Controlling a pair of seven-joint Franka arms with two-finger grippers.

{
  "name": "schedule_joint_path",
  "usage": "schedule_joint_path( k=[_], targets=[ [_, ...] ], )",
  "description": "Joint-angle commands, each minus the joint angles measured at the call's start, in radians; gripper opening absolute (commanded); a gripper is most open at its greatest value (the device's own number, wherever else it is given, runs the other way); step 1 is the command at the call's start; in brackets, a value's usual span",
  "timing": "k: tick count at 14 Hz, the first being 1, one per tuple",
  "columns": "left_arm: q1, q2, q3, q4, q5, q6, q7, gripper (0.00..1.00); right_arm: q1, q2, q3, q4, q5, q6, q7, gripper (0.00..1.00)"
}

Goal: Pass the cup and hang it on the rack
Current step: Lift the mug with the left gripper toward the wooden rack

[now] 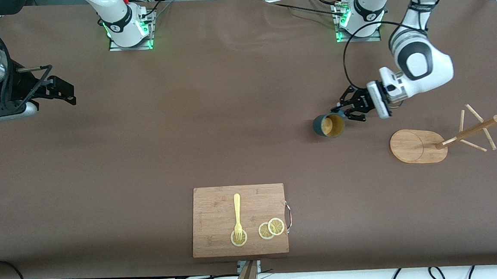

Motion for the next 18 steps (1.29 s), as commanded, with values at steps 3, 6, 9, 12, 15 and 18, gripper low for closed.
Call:
schedule_joint_path(
  k=[3,6,9,12,15,18],
  targets=[
    [0.116,-0.042,0.116,0.020,0.107,-0.225,-0.486,0.00,-0.001,-0.002,0.003,0.000,-0.009,-0.002,-0.013,1.00],
    [0.228,-0.038,0.123,0.108,0.164,-0.380,-0.788,0.00,-0.001,-0.002,0.003,0.000,-0.010,-0.002,-0.013,1.00],
    [0.282,-0.035,0.126,0.211,0.158,-0.526,-1.071,0.00,-0.001,-0.002,0.003,0.000,-0.010,-0.002,-0.013,1.00],
    [0.366,0.004,0.126,0.294,0.144,-0.653,-1.266,0.00,-0.001,-0.002,0.003,0.000,-0.010,-0.003,-0.013,1.00],
    [0.462,0.111,0.126,0.374,0.115,-0.773,-1.296,0.00,-0.001,-0.002,0.003,0.000,-0.010,-0.005,-0.014,1.00],
    [0.518,0.149,0.126,0.394,0.126,-0.864,-1.297,0.00,-0.001,-0.001,0.003,-0.002,-0.010,-0.005,-0.014,1.00]
  ],
)
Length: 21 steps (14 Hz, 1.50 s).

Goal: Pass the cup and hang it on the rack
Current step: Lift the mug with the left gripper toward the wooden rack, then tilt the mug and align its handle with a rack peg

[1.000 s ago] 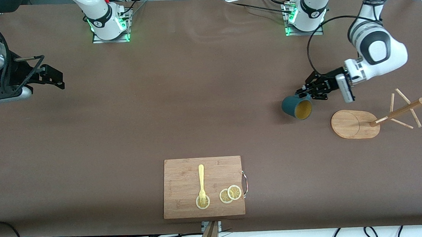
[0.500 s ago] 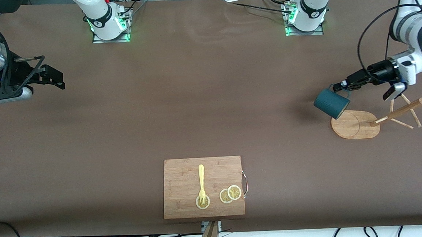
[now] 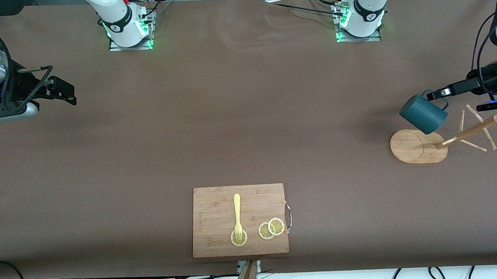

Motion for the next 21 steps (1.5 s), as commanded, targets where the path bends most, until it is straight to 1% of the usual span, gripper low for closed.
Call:
schedule_joint_path(
  k=[1,3,8,11,13,15,19,21],
  targets=[
    [0.026,0.038,-0.010,0.047,-0.011,-0.107,-0.020,0.00,-0.001,-0.003,0.003,-0.001,-0.010,-0.004,-0.014,1.00],
    [0.053,0.026,-0.007,0.045,0.014,-0.171,-0.031,0.00,0.001,-0.003,0.003,-0.001,-0.010,-0.003,-0.013,1.00],
    [0.073,-0.022,0.015,0.036,0.098,-0.211,-0.021,0.00,0.013,-0.003,0.004,0.000,-0.012,-0.001,-0.013,1.00],
    [0.119,-0.025,0.029,0.036,0.147,-0.240,-0.018,0.00,0.013,-0.003,0.003,-0.001,-0.012,-0.004,-0.013,1.00],
    [0.150,-0.022,0.029,0.036,0.187,-0.253,-0.017,0.00,0.013,-0.003,0.003,-0.001,-0.012,-0.006,-0.013,1.00],
    [0.156,-0.017,0.029,0.036,0.213,-0.265,0.014,0.00,0.013,-0.003,0.003,-0.001,-0.012,-0.006,-0.013,1.00],
    [0.194,0.006,0.029,0.050,0.219,-0.277,0.026,0.00,0.013,-0.003,0.004,-0.001,-0.012,-0.006,-0.013,1.00],
    [0.203,0.045,0.029,0.087,0.221,-0.296,0.028,0.00,0.013,-0.003,0.004,-0.001,-0.013,-0.006,-0.013,1.00]
  ],
)
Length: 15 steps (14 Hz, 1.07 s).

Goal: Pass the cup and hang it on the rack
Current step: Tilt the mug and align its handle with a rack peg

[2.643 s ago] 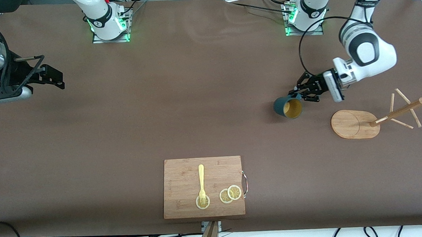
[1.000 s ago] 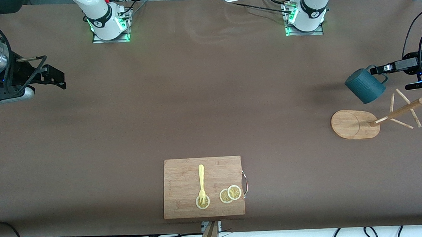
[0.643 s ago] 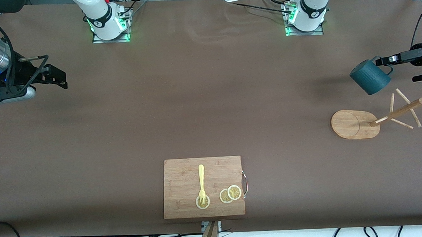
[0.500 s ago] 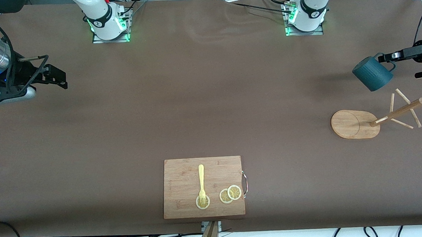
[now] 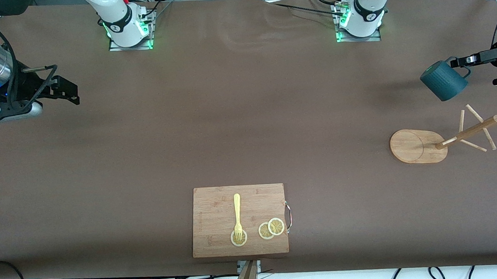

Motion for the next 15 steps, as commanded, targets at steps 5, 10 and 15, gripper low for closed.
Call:
schedule_joint_path(
  k=[5,10,15],
  targets=[
    [0.032,0.114,-0.007,0.139,0.053,-0.047,0.060,0.00,0.005,-0.004,0.002,-0.001,-0.013,-0.006,-0.012,1.00],
    [0.030,0.177,-0.010,0.221,0.035,-0.042,0.062,0.00,0.005,-0.004,0.002,-0.001,-0.013,-0.006,-0.012,1.00],
    [0.030,0.188,-0.013,0.235,0.035,-0.058,0.129,0.00,0.005,-0.004,0.002,-0.001,-0.013,-0.006,-0.012,1.00]
  ],
)
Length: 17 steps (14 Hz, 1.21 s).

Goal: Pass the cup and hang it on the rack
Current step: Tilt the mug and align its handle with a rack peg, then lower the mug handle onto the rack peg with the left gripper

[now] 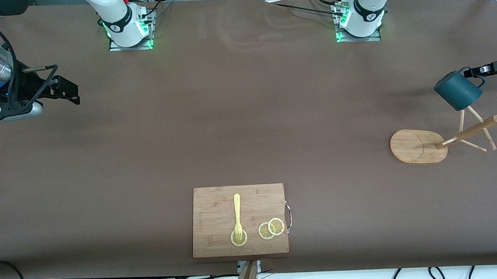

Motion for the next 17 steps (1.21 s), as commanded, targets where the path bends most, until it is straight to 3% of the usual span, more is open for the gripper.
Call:
schedule_joint_path(
  k=[1,7,13,17],
  targets=[
    [0.005,0.019,-0.011,0.031,-0.009,-0.024,0.045,0.00,0.003,-0.004,0.002,0.000,-0.013,-0.006,-0.012,1.00],
    [-0.003,0.035,-0.013,0.037,-0.019,-0.027,0.084,0.00,0.009,-0.004,0.002,0.000,-0.013,-0.006,-0.012,1.00],
    [-0.003,0.094,-0.013,0.154,-0.012,-0.032,0.078,0.00,0.016,-0.004,0.002,0.000,-0.013,-0.006,-0.012,1.00],
    [-0.001,0.137,-0.013,0.163,-0.026,-0.024,0.071,0.00,0.016,-0.004,0.002,0.000,-0.013,-0.006,-0.012,1.00]
  ],
)
